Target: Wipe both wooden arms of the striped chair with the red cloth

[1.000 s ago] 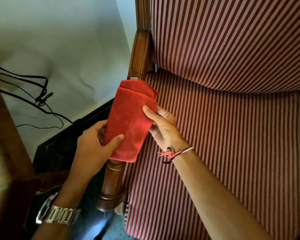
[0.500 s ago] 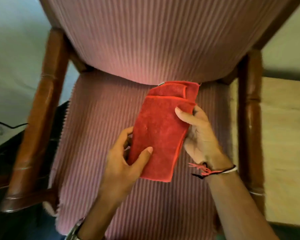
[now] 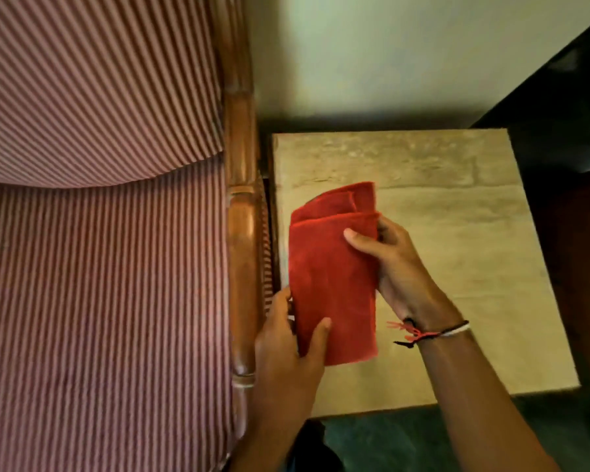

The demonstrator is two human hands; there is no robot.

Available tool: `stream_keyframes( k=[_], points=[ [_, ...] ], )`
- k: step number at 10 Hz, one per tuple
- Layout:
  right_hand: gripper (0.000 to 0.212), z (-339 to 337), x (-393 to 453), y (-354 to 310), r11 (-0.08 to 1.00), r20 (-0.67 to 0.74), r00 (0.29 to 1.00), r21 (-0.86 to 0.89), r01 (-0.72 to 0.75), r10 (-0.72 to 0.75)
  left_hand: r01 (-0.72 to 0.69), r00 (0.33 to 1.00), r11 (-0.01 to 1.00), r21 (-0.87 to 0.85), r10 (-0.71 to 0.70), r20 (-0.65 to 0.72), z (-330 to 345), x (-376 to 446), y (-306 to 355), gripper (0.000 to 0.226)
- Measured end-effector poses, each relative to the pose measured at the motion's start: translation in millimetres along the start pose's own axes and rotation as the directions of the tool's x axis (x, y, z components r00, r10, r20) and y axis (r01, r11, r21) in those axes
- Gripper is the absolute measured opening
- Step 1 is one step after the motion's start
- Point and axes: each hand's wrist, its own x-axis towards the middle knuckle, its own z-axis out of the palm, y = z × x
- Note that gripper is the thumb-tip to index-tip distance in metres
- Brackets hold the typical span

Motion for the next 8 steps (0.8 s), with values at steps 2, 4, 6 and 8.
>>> stream_keyframes(
  k=[2, 4, 6, 8],
  points=[
    [0.088, -55, 44, 56, 0.602, -0.104, 0.982, -0.778, -0.179, 0.157, 0.046, 0.986, 0.885, 0.464, -0.115, 0.122, 70, 32, -39, 0.076],
    [0.078, -51, -13, 123, 0.135, 0.191, 0.976, -0.970, 0.204, -0.100, -0.189, 0.980, 0.628, 0.755, 0.079, 0.180, 87, 40, -73, 0.073],
    [0.091, -45, -22, 141, 0.077, 0.213, 0.971, -0.976, 0.205, 0.112, -0.266, 0.938, 0.538, 0.800, -0.046, 0.343, 87, 56, -82, 0.079],
    [0.090, -30, -5, 81, 0.027, 0.169, 0.934, -0.985, 0.170, 0.314, -0.256, 0.893, 0.582, 0.772, -0.162, 0.419, 66, 66, -35, 0.090]
  ],
)
